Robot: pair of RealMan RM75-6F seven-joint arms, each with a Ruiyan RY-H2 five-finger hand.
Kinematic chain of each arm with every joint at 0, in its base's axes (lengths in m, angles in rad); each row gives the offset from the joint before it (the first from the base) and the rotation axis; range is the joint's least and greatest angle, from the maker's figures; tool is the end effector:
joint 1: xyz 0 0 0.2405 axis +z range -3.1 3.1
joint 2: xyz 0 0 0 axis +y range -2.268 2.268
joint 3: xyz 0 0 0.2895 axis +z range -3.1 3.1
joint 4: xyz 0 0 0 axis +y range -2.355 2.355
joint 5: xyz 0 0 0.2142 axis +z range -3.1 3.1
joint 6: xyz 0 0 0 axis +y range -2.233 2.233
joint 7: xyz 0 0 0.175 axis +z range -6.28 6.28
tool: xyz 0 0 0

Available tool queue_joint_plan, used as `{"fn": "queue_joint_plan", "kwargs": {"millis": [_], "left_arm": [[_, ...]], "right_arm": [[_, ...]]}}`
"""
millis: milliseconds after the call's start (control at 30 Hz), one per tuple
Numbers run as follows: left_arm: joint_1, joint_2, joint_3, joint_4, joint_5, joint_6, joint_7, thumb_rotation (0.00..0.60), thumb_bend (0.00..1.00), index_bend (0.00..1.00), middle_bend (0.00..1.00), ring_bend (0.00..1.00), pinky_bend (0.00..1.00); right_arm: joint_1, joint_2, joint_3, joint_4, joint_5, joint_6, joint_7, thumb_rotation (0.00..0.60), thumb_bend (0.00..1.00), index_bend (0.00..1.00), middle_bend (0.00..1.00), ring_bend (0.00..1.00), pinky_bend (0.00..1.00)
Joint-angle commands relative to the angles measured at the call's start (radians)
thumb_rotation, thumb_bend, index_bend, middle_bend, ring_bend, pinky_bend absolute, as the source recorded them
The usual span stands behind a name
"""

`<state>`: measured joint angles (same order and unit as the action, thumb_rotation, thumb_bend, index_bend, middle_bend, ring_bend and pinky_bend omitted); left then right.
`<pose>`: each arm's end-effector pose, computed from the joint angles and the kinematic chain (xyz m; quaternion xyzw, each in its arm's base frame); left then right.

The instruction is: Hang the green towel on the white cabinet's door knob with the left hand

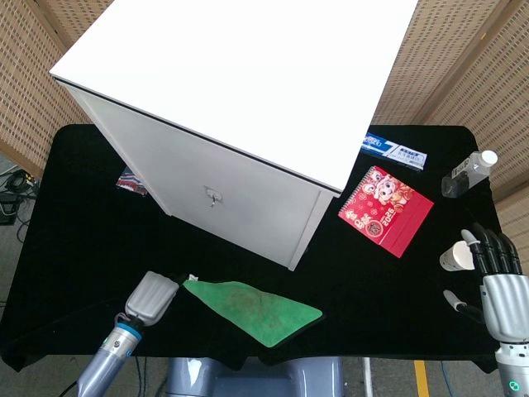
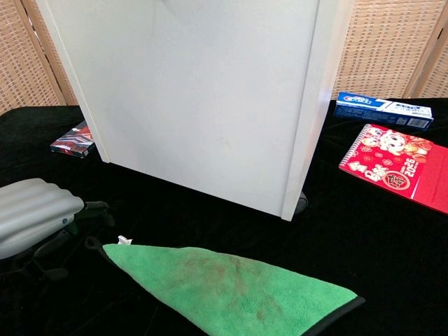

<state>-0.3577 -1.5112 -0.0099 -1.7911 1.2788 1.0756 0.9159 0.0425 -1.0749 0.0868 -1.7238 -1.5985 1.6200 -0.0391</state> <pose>-0.2144 0.2407 -0.0414 -0.8167 -0.2891 -0.2377 0.4392 -0.3032 -0.2047 0.1970 0.5751 -0.3358 0.4546 0.5914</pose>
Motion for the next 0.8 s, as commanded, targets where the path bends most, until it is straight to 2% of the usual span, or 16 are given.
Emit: {"fn": "queue_joint_plan", "kwargs": {"millis": [33,333,633,800], "left_arm": [[-0.018,-0.017,-0.002,0.012,-0.023,-0.006,0.02,0.6,0.24,0.25,0.82,0.71,0.65],[-0.089,-0.116,-0.009,0.077,-0.125,-0.035,0.114,0.6,0.24,0.28,0.82,0.71,0.65],[-0.133,-0.18,-0.011,0.119,-0.175,-0.022,0.157,0.6,0.25,0.29,0.82,0.71,0.65],[-0.153,-0.203,-0.008,0.138,-0.221,-0.022,0.179,0.6,0.29,0.31,0.82,0.71,0.65]], "right_arm": [[0.001,-0.001,0.0,-0.001,-0.001,-0.002,-0.002,0.6,0.09,0.0,0.0,0.0,0.0],[0.004,-0.002,0.001,0.0,0.003,-0.009,0.002,0.6,0.09,0.0,0.0,0.0,0.0],[0.004,0.005,0.003,0.002,0.006,-0.009,0.03,0.6,0.09,0.0,0.0,0.0,0.0],[0.003,0.007,0.003,0.002,0.002,-0.005,0.044,0.6,0.09,0.0,0.0,0.0,0.0]]}}
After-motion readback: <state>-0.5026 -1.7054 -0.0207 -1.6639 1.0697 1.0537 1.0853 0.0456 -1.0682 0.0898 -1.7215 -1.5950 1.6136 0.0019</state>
